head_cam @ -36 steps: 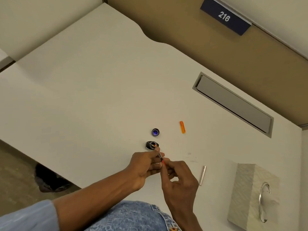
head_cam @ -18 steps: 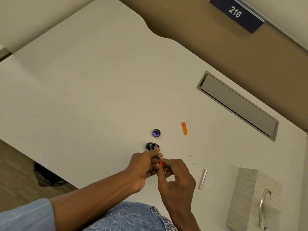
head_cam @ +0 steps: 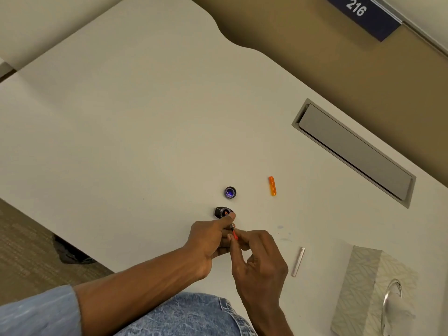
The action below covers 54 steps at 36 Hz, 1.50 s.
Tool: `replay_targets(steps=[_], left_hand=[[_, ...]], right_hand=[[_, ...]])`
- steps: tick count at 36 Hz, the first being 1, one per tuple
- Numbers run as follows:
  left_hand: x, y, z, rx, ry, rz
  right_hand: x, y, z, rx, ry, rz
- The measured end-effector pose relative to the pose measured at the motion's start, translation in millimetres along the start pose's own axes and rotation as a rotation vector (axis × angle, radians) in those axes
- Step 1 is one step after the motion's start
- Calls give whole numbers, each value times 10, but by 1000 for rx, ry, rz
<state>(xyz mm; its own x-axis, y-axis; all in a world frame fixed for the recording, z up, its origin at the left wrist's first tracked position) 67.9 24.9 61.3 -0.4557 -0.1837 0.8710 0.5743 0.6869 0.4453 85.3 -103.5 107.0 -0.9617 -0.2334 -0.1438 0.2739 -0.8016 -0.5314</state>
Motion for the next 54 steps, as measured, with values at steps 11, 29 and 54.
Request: replay_targets(steps=[11,29,54], left_hand=[[-24,16,10,-59,36,4],[-51,-6,0,-80,33,19],[-67,0,-17,-88,18,20]], right_hand=[[-40,-59,25,24,38,9],[-51,-56,29,28,55,24],[-52,-41,32,8,35,55]])
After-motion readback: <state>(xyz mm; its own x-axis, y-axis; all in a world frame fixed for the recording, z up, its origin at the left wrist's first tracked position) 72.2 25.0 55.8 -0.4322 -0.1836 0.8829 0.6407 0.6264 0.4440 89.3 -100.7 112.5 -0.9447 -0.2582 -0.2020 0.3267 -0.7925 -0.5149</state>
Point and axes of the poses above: each hand's wrist, its own x-axis away from the middle knuckle, its own z-axis out of the back of the hand, y = z × x, the point moved 4 cm from there along -x, towards the middle knuckle, and after that the axes turned 8 degrees about -z, right-handed, at the moved point
